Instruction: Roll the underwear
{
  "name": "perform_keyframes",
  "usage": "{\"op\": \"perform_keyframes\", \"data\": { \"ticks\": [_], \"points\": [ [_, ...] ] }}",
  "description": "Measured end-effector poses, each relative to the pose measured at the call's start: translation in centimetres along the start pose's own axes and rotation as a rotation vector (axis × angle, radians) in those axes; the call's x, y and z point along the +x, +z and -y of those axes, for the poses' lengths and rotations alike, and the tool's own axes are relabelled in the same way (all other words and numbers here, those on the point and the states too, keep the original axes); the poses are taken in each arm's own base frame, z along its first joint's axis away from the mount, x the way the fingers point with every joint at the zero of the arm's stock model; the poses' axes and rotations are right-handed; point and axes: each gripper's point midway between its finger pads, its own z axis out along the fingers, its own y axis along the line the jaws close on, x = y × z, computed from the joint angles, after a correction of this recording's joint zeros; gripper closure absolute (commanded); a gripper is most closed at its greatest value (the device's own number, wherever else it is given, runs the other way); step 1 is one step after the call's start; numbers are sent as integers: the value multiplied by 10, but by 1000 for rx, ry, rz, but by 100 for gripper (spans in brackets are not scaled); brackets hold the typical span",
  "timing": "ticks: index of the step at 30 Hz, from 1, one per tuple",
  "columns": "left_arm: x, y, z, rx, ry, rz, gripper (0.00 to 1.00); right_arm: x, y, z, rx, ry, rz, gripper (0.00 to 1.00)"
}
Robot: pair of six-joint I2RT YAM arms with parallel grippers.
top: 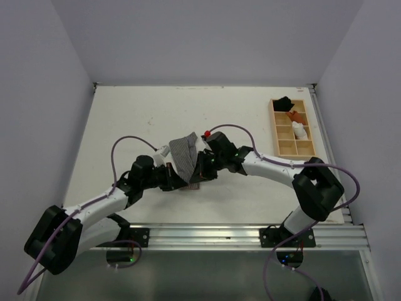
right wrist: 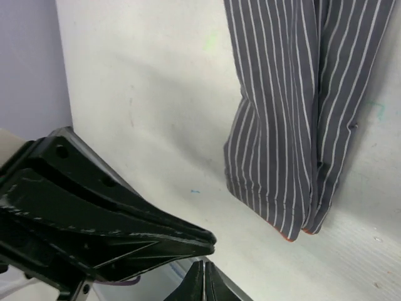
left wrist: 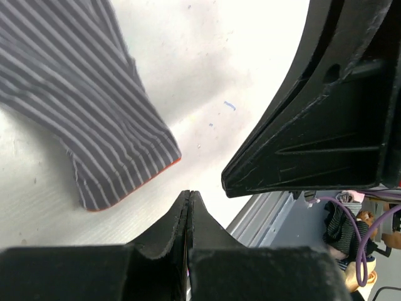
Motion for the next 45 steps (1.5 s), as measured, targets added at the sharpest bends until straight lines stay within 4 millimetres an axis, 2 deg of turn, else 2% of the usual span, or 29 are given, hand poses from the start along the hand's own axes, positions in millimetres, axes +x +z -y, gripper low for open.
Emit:
{"op": "perform_keyframes", "data": {
  "ticks": [2,5,8,10,13,16,18,21,27,37,45],
  "points": [
    [-8,1,5,5,13,11,100,-11,-8,-9,-2,-9,29,91],
    [-14,10,4,1,11,-1,100,-39,-21,-19,-3,-7,91,86],
    [-10,21,-6,-19,-15,-42,100,-83,-36,-24,11,-9,183,79],
    [-8,27,-11,-25,-26,-63,100,-116,-40,-26,35,-26,235,73],
    [-7,31,-14,-24,-26,-72,100,-158,-31,-29,70,-69,270,65],
    [-6,35,-18,-28,-16,-77,100,-186,-7,-25,109,-116,258,61],
    [-3,38,-23,-36,-13,-86,100,-192,8,-13,151,-129,233,59],
    [1,42,-30,-46,-21,-99,100,-187,25,9,210,-127,182,59],
    [4,44,-34,-38,-15,-90,100,-182,46,38,277,-126,123,59],
    [4,45,-34,-22,-9,-85,100,-184,56,43,270,-130,123,59],
    [5,45,-34,-22,-10,-86,100,-183,75,53,263,-111,97,62]
  ]
}}
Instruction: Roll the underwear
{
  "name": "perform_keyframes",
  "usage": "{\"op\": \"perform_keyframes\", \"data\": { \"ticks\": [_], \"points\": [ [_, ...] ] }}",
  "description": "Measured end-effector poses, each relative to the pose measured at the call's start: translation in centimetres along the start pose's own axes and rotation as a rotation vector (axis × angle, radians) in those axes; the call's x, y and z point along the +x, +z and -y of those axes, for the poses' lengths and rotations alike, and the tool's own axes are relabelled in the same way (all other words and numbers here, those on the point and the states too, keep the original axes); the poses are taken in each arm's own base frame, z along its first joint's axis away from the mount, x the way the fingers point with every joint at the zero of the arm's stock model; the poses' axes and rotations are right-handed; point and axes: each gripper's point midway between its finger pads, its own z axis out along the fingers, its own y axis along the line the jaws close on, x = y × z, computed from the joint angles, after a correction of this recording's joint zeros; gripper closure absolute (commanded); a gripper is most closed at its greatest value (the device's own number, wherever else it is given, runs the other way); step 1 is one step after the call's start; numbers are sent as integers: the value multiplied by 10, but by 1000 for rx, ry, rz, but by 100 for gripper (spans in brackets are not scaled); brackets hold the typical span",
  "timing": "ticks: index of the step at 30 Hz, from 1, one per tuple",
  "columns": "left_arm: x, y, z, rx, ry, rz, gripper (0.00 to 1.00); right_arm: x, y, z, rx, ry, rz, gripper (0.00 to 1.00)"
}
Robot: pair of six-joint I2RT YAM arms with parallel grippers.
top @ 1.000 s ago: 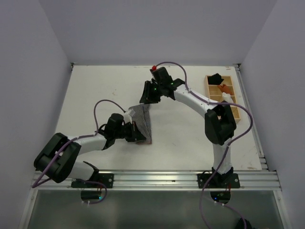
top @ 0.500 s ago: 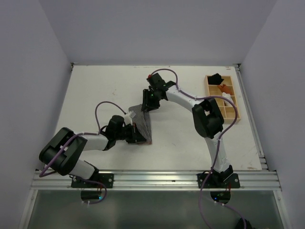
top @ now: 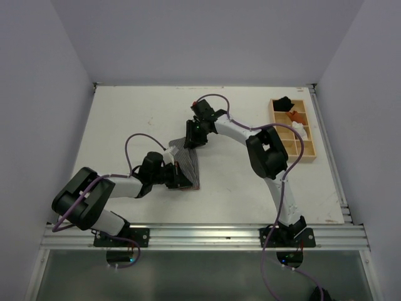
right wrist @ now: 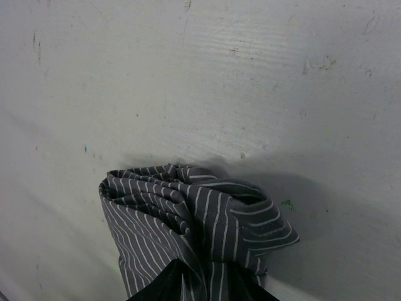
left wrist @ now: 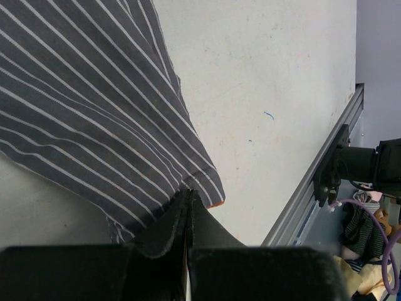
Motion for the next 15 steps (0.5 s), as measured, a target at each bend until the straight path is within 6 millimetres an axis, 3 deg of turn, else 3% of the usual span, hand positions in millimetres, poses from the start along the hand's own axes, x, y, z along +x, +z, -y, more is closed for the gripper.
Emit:
{"op": "perform_keyframes", "data": {
  "ticks": [4,5,6,9,14,15],
  "points": [
    [0,0,0,2,2,2,100,2,8,2,-3,16,-9,67],
    [0,0,0,3,2,2,100,1,8,1,-5,19,-7,71],
    [0,0,0,3,2,2,100,1,8,0,-9,20,-6,81],
    [0,0,0,3,2,3,100,0,8,-3,-24,32,-5,89],
    [0,0,0,3,3,3,100,-3,9,-7,-39,38,7,90],
    [0,0,0,3,3,3,100,-3,9,-8,-41,40,7,94]
  ]
}}
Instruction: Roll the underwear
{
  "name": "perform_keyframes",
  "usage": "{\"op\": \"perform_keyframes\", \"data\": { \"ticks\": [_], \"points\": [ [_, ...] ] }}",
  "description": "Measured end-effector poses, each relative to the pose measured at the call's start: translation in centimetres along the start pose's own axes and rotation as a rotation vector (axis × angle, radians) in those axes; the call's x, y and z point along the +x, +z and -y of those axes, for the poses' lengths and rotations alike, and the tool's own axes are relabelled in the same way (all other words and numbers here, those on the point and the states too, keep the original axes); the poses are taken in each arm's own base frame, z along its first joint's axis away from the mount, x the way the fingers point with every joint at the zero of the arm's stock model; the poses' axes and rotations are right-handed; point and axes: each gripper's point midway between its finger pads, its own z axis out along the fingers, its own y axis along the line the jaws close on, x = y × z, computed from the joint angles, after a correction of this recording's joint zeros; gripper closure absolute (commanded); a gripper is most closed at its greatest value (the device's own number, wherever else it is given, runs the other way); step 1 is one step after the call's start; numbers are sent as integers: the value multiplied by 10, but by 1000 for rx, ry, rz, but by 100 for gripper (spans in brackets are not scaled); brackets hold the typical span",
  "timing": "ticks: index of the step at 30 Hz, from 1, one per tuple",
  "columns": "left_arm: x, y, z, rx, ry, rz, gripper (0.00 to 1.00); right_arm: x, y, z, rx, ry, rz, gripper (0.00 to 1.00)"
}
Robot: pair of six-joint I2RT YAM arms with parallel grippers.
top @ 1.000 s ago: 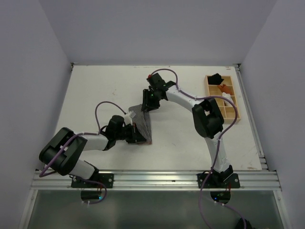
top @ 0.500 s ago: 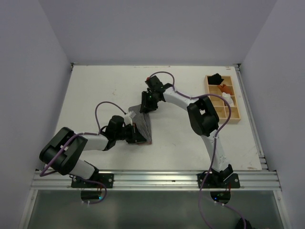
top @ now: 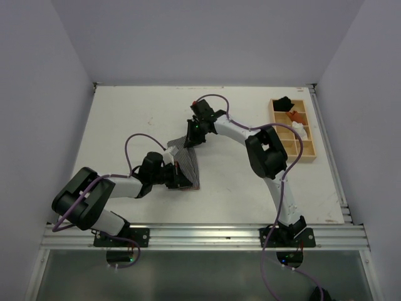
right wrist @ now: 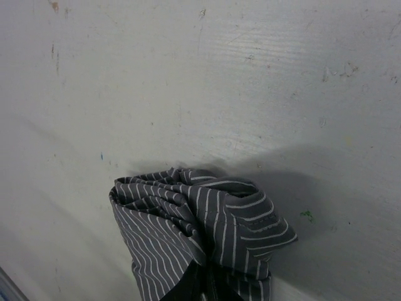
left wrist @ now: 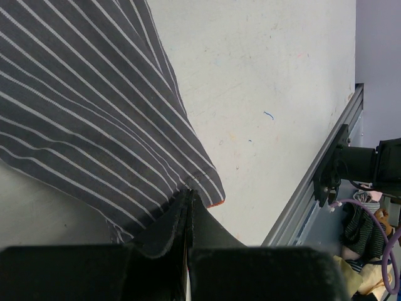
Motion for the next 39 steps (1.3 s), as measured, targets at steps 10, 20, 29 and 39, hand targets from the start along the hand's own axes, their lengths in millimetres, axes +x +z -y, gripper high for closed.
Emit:
{"op": "perform_keyframes", "data": {
  "ticks": [10,20,29,39],
  "points": [
    [0,0,0,0,0,0,100,-1,-1,-2,-5,-1,7,99],
    [0,0,0,0,-2,1,100,-13,-35,-23,-46,-26,75,100],
    [0,1,-1,1,-3,2,100,-10,-37,-21,-42,-33,77,90],
    [0,1,-1,1,-3,2,100,-14,-40,-23,-44,-53,82,73]
  ]
}}
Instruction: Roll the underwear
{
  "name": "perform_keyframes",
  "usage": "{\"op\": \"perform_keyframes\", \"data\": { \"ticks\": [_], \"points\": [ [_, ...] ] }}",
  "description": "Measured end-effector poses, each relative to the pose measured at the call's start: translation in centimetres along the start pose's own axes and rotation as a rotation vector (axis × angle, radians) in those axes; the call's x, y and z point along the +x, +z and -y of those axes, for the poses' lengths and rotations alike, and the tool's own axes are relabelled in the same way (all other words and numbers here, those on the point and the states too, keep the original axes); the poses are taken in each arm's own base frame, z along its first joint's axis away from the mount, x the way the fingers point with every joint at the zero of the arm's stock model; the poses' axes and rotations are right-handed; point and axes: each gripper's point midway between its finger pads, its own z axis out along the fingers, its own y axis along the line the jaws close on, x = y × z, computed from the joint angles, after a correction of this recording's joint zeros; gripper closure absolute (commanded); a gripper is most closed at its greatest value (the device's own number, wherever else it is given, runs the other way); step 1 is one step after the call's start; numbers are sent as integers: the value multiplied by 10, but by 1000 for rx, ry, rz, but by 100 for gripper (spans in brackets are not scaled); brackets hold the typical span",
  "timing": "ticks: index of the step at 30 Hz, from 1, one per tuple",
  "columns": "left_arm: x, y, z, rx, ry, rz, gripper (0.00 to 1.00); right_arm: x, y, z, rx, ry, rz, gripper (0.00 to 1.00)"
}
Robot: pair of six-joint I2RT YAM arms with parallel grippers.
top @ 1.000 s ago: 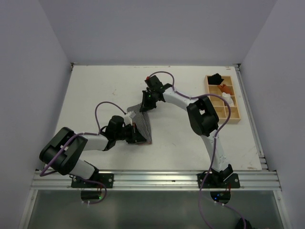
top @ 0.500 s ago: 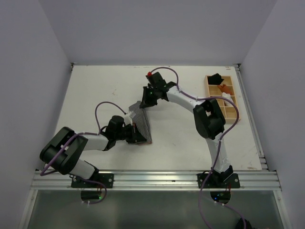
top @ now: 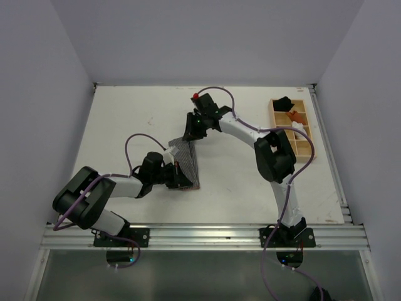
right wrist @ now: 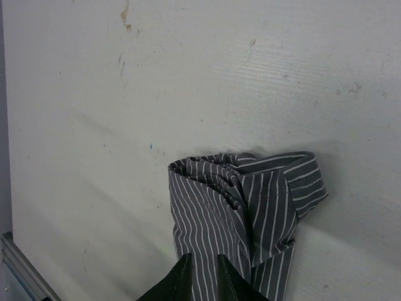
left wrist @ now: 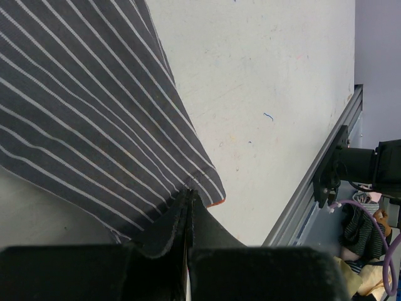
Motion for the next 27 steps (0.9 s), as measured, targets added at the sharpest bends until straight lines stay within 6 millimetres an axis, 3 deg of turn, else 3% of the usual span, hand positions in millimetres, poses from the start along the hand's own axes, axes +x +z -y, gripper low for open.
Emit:
{"op": "perform_keyframes", "data": {
  "ticks": [6,16,27],
  "points": [
    [0,0,0,0,0,0,100,-10,7,-3,0,-18,8,68],
    [0,0,0,0,-2,0,100,2,21,21,83,-31,-36,64],
    [0,0,0,-1,-4,0,100,-9,19,19,93,-59,-16,65]
  ]
}}
